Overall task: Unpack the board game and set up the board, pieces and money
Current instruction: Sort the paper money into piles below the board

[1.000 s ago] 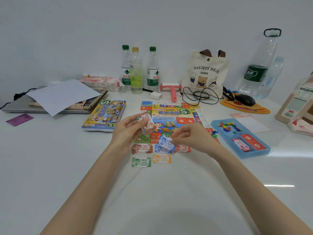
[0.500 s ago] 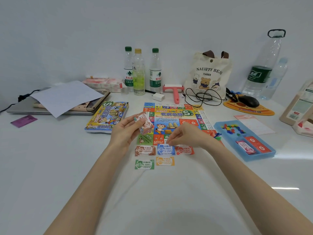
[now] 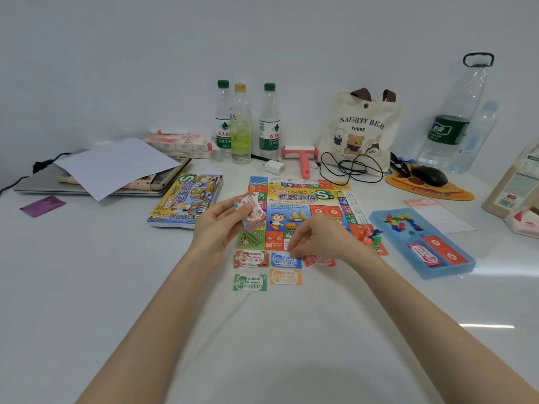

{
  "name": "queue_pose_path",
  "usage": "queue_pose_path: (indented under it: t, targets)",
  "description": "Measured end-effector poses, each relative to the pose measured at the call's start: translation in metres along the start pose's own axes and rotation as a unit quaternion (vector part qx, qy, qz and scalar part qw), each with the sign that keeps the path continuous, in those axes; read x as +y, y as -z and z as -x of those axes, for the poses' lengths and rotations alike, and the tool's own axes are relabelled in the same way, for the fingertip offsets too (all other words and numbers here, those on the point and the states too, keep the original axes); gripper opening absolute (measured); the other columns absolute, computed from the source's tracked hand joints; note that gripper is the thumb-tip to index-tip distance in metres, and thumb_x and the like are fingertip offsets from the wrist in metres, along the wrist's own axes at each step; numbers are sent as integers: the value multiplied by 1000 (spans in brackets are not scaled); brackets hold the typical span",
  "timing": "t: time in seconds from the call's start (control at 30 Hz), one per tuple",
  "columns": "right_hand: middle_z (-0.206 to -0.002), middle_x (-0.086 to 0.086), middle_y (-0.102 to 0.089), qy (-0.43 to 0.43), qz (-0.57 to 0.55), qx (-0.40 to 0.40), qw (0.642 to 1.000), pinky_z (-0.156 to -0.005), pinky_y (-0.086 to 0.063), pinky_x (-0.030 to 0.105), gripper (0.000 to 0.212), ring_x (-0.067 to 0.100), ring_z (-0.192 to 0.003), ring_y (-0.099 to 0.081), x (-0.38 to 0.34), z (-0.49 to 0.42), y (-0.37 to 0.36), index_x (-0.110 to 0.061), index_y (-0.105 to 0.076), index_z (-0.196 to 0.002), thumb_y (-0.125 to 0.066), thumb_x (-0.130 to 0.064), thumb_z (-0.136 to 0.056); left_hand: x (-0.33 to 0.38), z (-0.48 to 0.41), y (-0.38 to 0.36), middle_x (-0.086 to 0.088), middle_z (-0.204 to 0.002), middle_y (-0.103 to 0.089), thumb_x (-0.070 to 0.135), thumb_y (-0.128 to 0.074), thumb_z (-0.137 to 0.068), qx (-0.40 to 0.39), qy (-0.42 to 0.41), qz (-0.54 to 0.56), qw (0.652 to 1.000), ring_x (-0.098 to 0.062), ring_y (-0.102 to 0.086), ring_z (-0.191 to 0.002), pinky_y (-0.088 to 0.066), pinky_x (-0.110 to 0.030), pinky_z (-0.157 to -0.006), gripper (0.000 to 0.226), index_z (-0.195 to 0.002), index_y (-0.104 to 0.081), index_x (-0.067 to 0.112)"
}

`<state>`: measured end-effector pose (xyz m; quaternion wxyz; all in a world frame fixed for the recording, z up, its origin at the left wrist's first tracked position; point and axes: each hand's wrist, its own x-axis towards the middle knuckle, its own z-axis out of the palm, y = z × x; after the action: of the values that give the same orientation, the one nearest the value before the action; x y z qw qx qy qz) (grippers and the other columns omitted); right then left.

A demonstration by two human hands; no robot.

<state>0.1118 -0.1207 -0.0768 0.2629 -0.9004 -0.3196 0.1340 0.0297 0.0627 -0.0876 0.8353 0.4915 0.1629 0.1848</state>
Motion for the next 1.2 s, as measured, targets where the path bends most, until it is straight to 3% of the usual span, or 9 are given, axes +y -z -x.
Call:
queue_pose_path:
  t: [0.23, 0.43, 0.67, 0.8, 0.93, 1.07, 1.2]
  targets:
    - [-78, -14, -70, 18, -46, 75, 996, -67, -43, 15, 2, -5, -73, -61, -6, 6, 5, -24, -75, -81, -75, -22, -81, -2, 0, 0, -11, -99, -73, 2, -72, -79, -2, 2, -9, 1000, -15, -72, -77, -59, -23, -67, 24, -101, -66, 9]
    - [-85, -16, -69, 33, -194, 152, 969, -71, -41, 15, 13, -17, -68, -56, -16, 15, -1, -22, -75, -98, -69, -27, -87, -6, 1, -4, -14, -101, -73, 3, -73, -77, -22, 5, -16, 1000, -17, -72, -79, -59, -23, -65, 33, -110, -65, 4]
    - [-77, -11, -72, 11, -255, 198, 946, -61, -43, 11, 18, -10, -61, -58, -21, 17, -18, -23, -71, -86, -82, -32, -74, -14, 8, -14, -14, -101, -73, 7, -76, -71, -54, 5, -38, 998, -18, -72, -81, -59, -24, -68, 44, -113, -65, 2]
    - [-75, -5, -73, -2, -317, 191, 929, -61, -48, 11, 12, 1, -67, -68, -20, 20, -17, -18, -70, -81, -81, -20, -76, -18, 9, -16, -13, -104, -73, 16, -79, -63, -72, 11, -49, 996, -22, -71, -89, -59, -27, -77, 58, -117, -64, 4]
    - [-74, -7, -73, -10, -341, 190, 921, -59, -46, 8, 7, -1, -69, -68, -19, 21, -15, -21, -70, -78, -77, -22, -80, -17, 11, -18, -12, -102, -73, 14, -77, -65, -78, 19, -30, 996, -16, -72, -83, -58, -20, -70, 50, -113, -65, 5]
    - [-79, -3, -75, -7, -330, 186, 925, -61, -47, 8, 12, 1, -72, -69, -16, 20, -15, -12, -75, -86, -74, -24, -84, -15, 13, -20, -11, -97, -75, 5, -75, -74, -66, 14, -47, 997, -14, -72, -77, -57, -20, -64, 33, -106, -67, 6]
    - [-82, -4, -75, -17, -299, 172, 939, -67, -50, 11, 17, 3, -77, -70, -14, 20, -14, -13, -77, -90, -75, -27, -82, -15, 13, -19, -8, -95, -75, 10, -79, -74, -44, -2, -105, 994, -19, -73, -81, -55, -21, -61, 36, -107, -67, 9]
